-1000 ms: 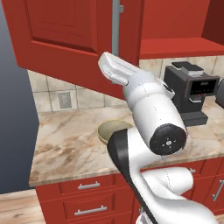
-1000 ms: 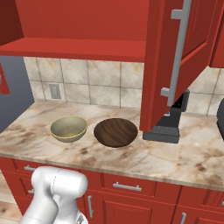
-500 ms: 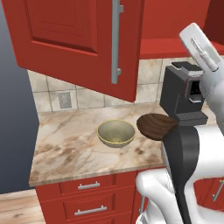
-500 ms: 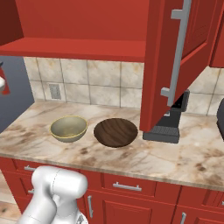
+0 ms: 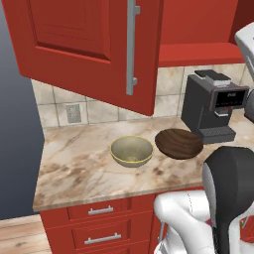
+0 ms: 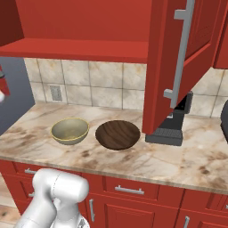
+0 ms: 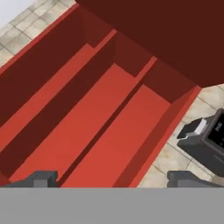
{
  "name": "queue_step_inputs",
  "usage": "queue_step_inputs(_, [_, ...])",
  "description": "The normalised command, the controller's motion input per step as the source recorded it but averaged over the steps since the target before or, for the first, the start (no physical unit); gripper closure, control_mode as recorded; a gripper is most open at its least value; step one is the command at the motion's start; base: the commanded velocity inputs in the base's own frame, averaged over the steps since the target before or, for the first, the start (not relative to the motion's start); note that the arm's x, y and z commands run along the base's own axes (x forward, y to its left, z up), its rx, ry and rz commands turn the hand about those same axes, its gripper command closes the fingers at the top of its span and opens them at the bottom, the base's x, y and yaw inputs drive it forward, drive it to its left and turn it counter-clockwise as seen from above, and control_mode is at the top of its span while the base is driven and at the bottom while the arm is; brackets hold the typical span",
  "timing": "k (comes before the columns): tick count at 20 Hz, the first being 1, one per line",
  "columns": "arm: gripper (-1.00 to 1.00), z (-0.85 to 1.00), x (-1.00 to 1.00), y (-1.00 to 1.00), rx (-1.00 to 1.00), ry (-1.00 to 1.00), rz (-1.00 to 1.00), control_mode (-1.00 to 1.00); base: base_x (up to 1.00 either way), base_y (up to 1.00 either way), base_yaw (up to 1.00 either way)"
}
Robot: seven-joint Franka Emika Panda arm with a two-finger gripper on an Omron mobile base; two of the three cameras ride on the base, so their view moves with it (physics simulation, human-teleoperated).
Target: Open the cabinet. Pick the bowls from the counter and place them in the cabinet. Then close the cabinet.
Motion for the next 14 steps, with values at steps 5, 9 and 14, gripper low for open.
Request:
queue_step_inputs(5, [-1.0, -0.2, 0.27, -0.16, 0.17, 0.04, 0.21, -1.0, 0.0, 0.0, 0.0])
queue_step_inputs(9, [-1.0, -0.17, 0.3, -0.33, 0.22, 0.0, 0.31, -1.0, 0.0, 0.0, 0.0])
queue_step_inputs(14, [-1.0, -0.12, 0.43, -0.06, 0.25, 0.0, 0.37, -1.0, 0.0, 0.0, 0.0])
